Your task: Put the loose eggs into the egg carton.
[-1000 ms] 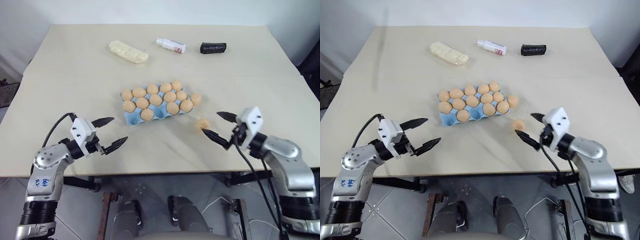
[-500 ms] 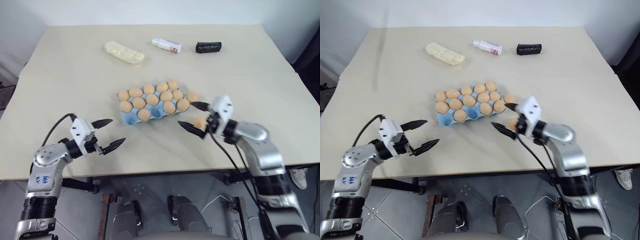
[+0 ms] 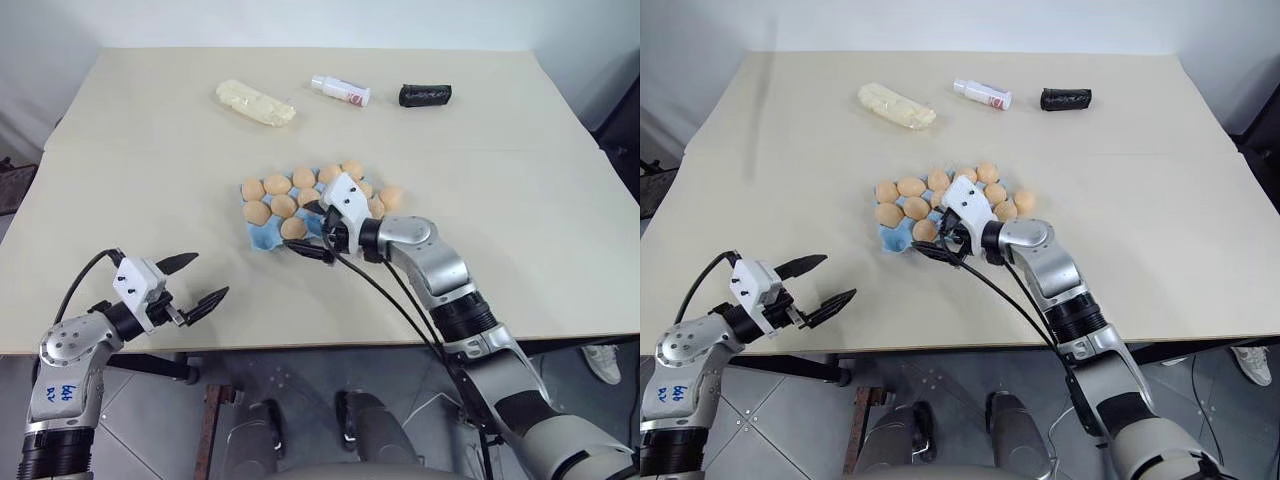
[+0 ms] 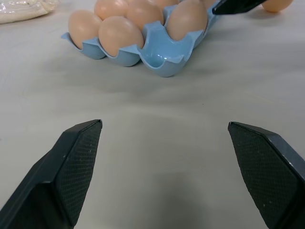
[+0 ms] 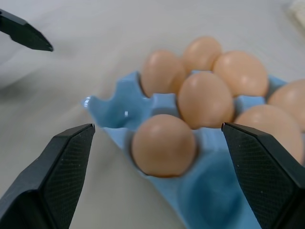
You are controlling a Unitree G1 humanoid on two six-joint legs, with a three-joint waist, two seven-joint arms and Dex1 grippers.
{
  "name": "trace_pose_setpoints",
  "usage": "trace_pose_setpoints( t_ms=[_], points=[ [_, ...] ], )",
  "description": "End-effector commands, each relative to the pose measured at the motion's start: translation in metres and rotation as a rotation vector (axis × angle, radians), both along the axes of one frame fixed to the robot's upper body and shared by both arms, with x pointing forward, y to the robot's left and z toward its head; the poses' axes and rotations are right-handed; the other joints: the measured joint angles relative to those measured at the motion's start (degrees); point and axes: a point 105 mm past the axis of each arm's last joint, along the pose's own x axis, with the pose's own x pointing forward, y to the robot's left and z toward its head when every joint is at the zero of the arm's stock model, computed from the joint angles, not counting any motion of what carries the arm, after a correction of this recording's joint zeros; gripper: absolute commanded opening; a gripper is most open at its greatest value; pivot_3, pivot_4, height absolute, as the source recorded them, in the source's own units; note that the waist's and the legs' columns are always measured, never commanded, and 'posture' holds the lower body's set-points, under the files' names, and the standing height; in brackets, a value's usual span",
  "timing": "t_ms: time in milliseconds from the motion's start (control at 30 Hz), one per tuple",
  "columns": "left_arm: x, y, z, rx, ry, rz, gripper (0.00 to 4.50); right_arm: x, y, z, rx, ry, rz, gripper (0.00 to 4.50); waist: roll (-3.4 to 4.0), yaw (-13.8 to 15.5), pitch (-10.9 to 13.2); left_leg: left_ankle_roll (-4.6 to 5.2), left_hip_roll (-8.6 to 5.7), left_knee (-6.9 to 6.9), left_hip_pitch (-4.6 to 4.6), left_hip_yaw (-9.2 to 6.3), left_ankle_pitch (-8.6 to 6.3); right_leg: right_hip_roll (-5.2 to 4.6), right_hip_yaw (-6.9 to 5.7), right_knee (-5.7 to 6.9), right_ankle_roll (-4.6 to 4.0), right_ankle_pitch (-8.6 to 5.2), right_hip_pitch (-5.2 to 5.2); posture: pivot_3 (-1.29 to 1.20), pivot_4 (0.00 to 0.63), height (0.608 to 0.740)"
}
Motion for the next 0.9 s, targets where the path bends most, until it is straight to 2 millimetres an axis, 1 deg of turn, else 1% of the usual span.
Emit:
trace_pose_setpoints(
  t_ms=[33,100,200,400,433,500,667,800,867,900],
  points=[
    [-0.001,-0.001,0.014,-0.009,-0.054,0.002,4.5,0.0,0.01,0.009,-0.005,-0.035,0.025,4.47,0.0,0.0,0.0,0.0,0.0,0.0,0.0,0.0,0.0,0.0,0.0,0.0,0.0,0.0,0.0,0.0,0.15,0.74],
    [-0.001,-0.003,0.015,-0.012,-0.06,-0.001,4.5,0.002,0.012,0.007,-0.009,-0.033,0.024,4.47,0.0,-0.2,0.0,-0.01,0.0,0.0,0.0,0.0,0.0,0.0,0.0,0.0,-0.01,0.0,0.0,0.0,0.15,0.74],
    [0.0,-0.006,0.018,-0.014,-0.068,-0.008,4.5,0.004,0.012,0.004,-0.019,-0.029,0.02,3.86,0.0,-0.4,0.0,-0.01,0.0,-0.03,0.0,0.01,0.0,0.0,-0.01,-0.01,-0.01,0.0,0.0,0.0,0.15,0.74],
    [0.001,-0.007,0.021,-0.015,-0.073,-0.012,4.5,0.006,0.013,0.004,-0.024,-0.041,0.023,1.72,0.0,-1.1,0.0,-0.02,0.0,-0.05,0.0,0.0,0.0,0.01,-0.02,-0.01,-0.02,-0.01,0.0,0.0,0.15,0.74],
    [0.001,-0.007,0.021,-0.016,-0.074,-0.013,4.5,0.005,0.014,0.005,-0.024,-0.048,0.027,1.47,0.0,-1.2,0.0,-0.02,0.0,-0.05,0.0,0.0,0.0,0.01,-0.02,0.0,-0.02,-0.01,0.0,0.0,0.15,0.74],
    [0.001,-0.008,0.021,-0.016,-0.074,-0.014,4.5,0.004,0.015,0.008,-0.015,-0.06,0.033,1.47,0.0,-1.2,0.0,-0.02,0.0,-0.04,0.0,0.0,0.0,0.01,-0.02,0.02,-0.02,-0.01,0.0,0.0,0.15,0.74],
    [0.002,-0.007,0.021,-0.016,-0.075,-0.015,4.5,-0.003,0.015,0.027,0.062,-0.102,0.088,1.47,0.0,-1.2,0.0,-0.03,0.0,-0.05,0.0,0.0,0.01,0.02,-0.04,0.01,-0.02,-0.01,-0.01,0.0,0.15,0.74],
    [0.003,-0.007,0.022,-0.018,-0.078,-0.014,4.5,-0.005,0.003,0.037,0.094,-0.11,0.087,1.47,0.0,-1.2,0.0,-0.03,0.0,-0.05,0.0,0.0,0.01,0.02,-0.05,0.0,-0.02,-0.01,-0.01,0.0,0.15,0.74],
    [0.003,-0.008,0.022,-0.019,-0.078,-0.015,4.5,-0.004,-0.003,0.038,0.09,-0.113,0.076,1.47,0.0,-1.2,0.0,-0.03,0.0,-0.05,0.0,0.0,0.01,0.02,-0.05,0.0,-0.02,-0.01,0.0,0.0,0.15,0.74],
    [0.003,-0.008,0.021,-0.019,-0.076,-0.016,4.5,-0.001,-0.01,0.036,0.082,-0.114,0.058,1.47,0.0,-1.2,0.0,-0.03,-0.01,-0.05,0.0,0.0,0.01,0.01,-0.05,0.0,-0.02,-0.01,0.0,0.0,0.15,0.74]
  ],
)
